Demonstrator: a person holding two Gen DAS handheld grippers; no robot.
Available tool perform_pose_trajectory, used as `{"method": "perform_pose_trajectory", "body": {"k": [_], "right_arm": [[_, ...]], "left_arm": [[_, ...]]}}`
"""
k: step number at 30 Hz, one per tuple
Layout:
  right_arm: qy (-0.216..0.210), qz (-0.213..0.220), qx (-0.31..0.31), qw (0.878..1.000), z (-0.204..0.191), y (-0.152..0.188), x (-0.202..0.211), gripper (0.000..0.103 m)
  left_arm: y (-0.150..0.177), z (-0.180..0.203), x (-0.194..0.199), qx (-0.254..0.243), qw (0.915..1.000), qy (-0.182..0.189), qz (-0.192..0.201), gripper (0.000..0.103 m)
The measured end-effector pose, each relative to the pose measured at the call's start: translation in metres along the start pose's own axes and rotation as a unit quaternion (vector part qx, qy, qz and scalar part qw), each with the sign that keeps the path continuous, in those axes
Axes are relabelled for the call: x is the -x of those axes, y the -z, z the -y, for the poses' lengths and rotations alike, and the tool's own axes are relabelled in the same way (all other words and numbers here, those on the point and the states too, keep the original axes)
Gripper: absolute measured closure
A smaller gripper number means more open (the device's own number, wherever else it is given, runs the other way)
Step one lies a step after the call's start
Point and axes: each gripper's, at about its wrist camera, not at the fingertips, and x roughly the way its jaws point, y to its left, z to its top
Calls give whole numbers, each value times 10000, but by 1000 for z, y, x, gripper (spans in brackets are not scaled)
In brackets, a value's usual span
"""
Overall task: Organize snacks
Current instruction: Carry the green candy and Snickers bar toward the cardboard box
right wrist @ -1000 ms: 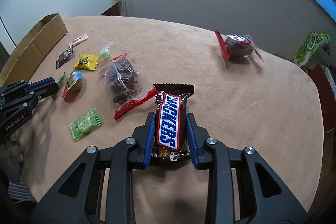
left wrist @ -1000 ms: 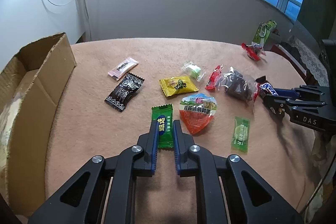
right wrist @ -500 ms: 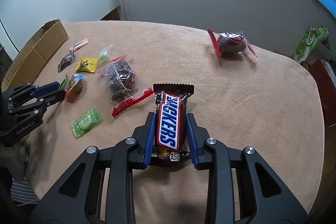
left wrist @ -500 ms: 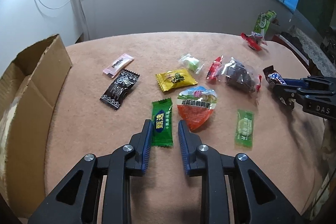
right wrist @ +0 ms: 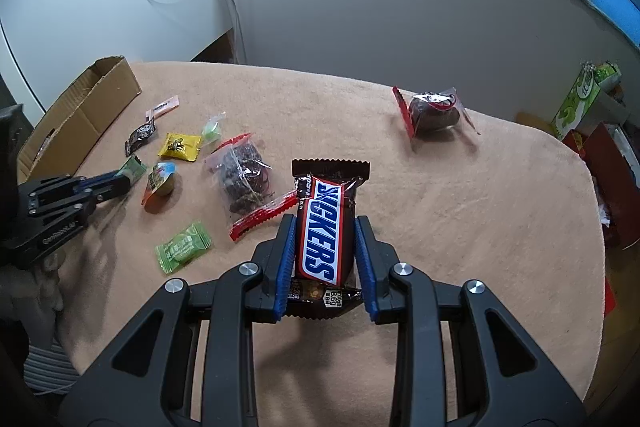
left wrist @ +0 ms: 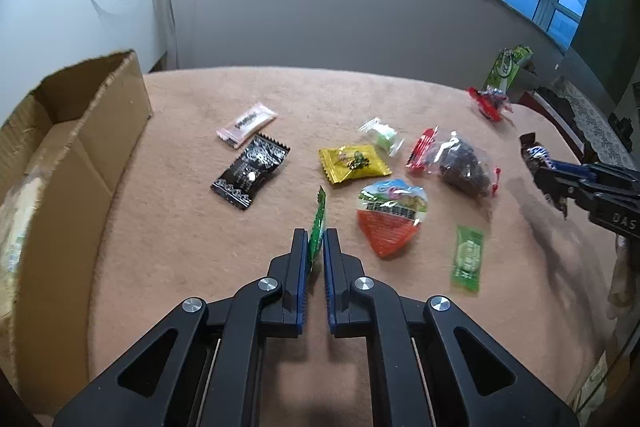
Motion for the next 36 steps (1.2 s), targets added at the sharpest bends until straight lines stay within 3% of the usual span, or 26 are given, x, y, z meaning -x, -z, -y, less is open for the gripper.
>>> {"method": "perform_pose_trajectory", "body": {"k": [10, 18, 36], "right_arm": [[-48, -4, -67, 10000, 0, 2, -3, 73], [-119, 148, -36, 9998, -8, -3, 10, 73], [-720, 607, 518, 9942, -106, -59, 27, 73]], "left_arm": [[-2, 4, 2, -61, 9999, 71, 128, 98], [-2, -4, 35, 94, 9987, 146, 478, 98], [3, -75, 123, 351, 9920, -291, 1179, 98]]}}
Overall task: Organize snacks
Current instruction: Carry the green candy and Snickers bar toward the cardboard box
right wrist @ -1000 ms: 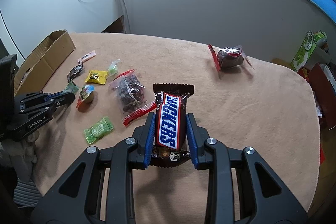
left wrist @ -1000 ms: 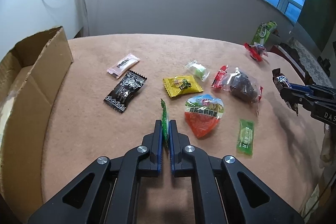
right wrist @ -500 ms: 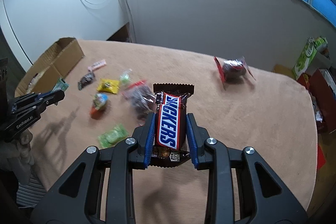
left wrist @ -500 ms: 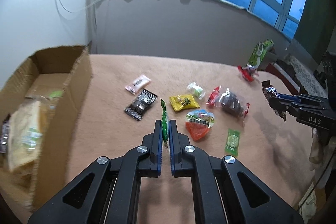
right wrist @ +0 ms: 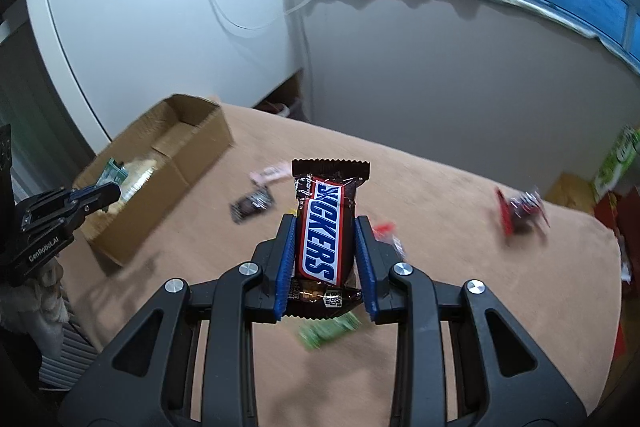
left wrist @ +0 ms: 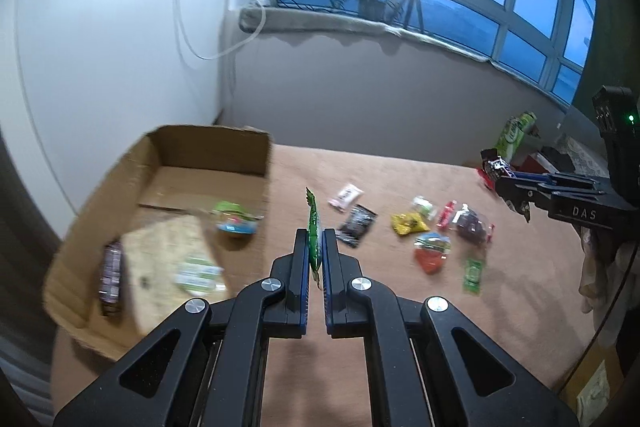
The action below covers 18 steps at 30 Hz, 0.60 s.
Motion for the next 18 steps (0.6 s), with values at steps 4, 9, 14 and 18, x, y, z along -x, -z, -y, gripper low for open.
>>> {"method": "perform_pose_trajectory", "body": {"k": [4, 9, 14, 18], "right_arm": [[-115, 41, 129, 9998, -22, -16, -10, 73], [-286, 51, 229, 9993, -49, -35, -26, 73], [-421, 42, 341, 9985, -73, -50, -44, 73], [-525, -8, 390, 9979, -90, -57, -58, 73]], "left_arm": [[-2, -20, 8, 54, 9999, -148, 67, 98], [-2, -41, 13, 127, 9995, -285, 98, 98], [2, -58, 13, 187, 9991, -387, 68, 98], [5, -73, 13, 241, 9985, -489, 34, 98]]}}
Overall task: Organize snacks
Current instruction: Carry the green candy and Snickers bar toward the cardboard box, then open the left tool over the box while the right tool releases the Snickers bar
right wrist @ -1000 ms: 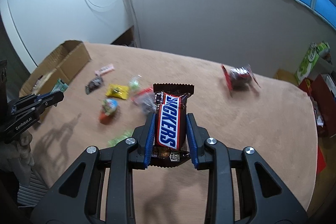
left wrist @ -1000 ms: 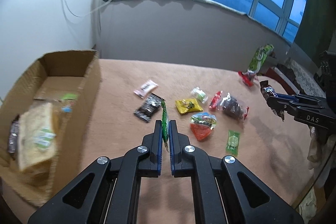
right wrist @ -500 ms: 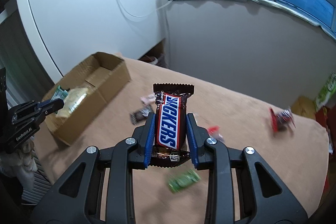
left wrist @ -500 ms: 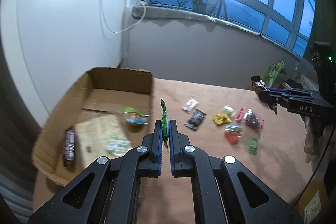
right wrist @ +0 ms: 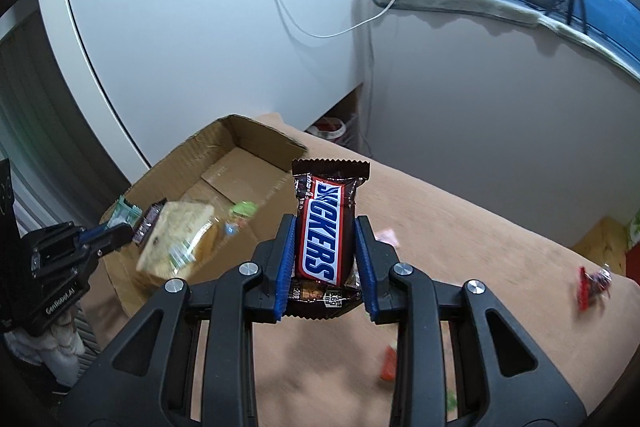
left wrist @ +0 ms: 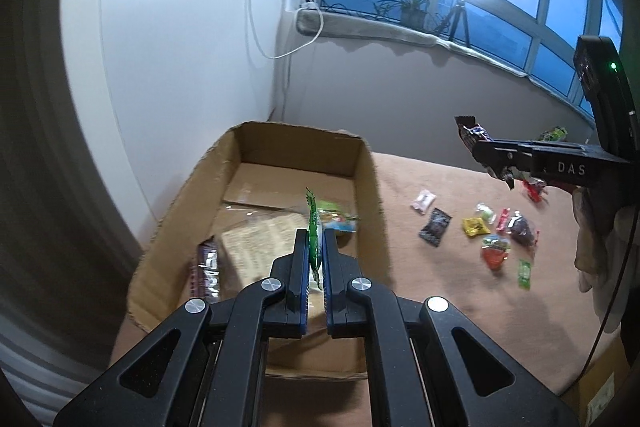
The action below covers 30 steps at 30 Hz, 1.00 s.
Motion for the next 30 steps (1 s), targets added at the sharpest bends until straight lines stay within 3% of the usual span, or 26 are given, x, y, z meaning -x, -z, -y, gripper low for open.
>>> {"method": "perform_pose_trajectory", "body": {"k": [18, 30], "right_arm": [[-476, -400, 216, 9978, -60, -36, -87, 73], [-579, -559, 330, 9962, -67, -36, -104, 73]], "left_arm": [[3, -28, -18, 101, 9992, -338, -200, 98], [2, -28, -23, 134, 9986, -398, -309, 98]]}}
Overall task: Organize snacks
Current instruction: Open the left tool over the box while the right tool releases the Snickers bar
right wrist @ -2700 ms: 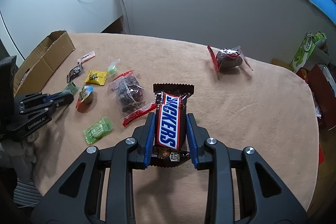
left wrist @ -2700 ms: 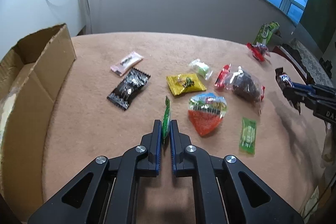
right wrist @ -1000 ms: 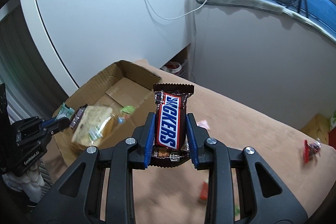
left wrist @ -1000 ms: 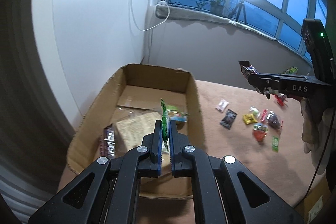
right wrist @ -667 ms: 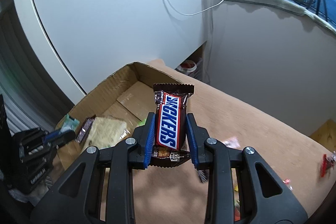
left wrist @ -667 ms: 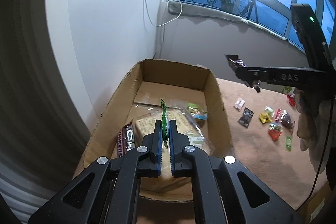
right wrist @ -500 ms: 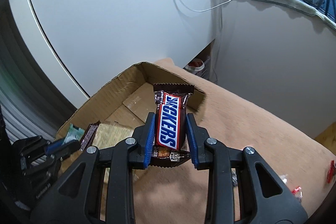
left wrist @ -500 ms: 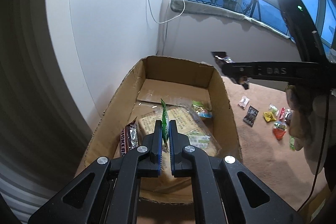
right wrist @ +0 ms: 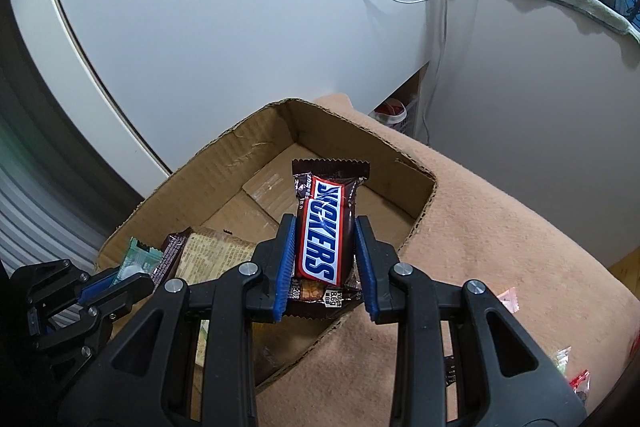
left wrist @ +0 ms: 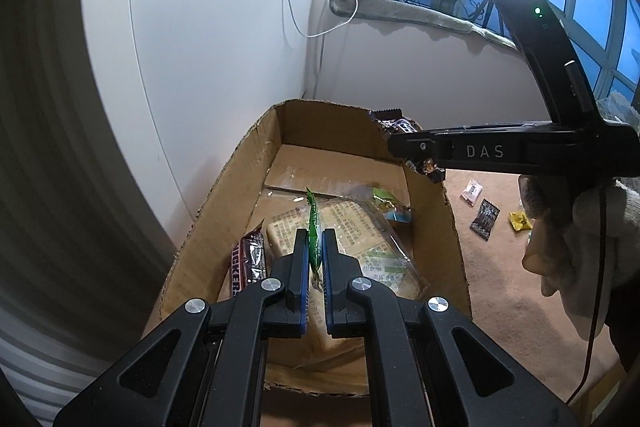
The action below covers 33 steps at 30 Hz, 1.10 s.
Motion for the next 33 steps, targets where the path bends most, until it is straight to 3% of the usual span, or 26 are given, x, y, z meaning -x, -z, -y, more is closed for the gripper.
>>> {"method": "perform_pose_trajectory", "body": {"k": [2, 4, 6, 8, 33], "right_arm": [[7, 24, 13, 10000, -1, 0, 1, 73], [-17, 39, 38, 10000, -1, 0, 3, 73], [2, 69, 58, 10000, -1, 0, 5, 63], [-48, 119, 54, 9999, 0, -1, 9, 47], [261, 764, -126, 9967, 38, 26, 105, 46]], "left_arm": [[0, 0, 0, 29, 10000, -1, -6, 98], [-1, 0, 0, 77, 10000, 12, -4, 90], [-2, 0, 1, 84, 10000, 9, 6, 90], [-2, 2, 1, 78, 10000, -1, 5, 90], [-6, 50, 34, -78, 9994, 101, 326, 87]]}}
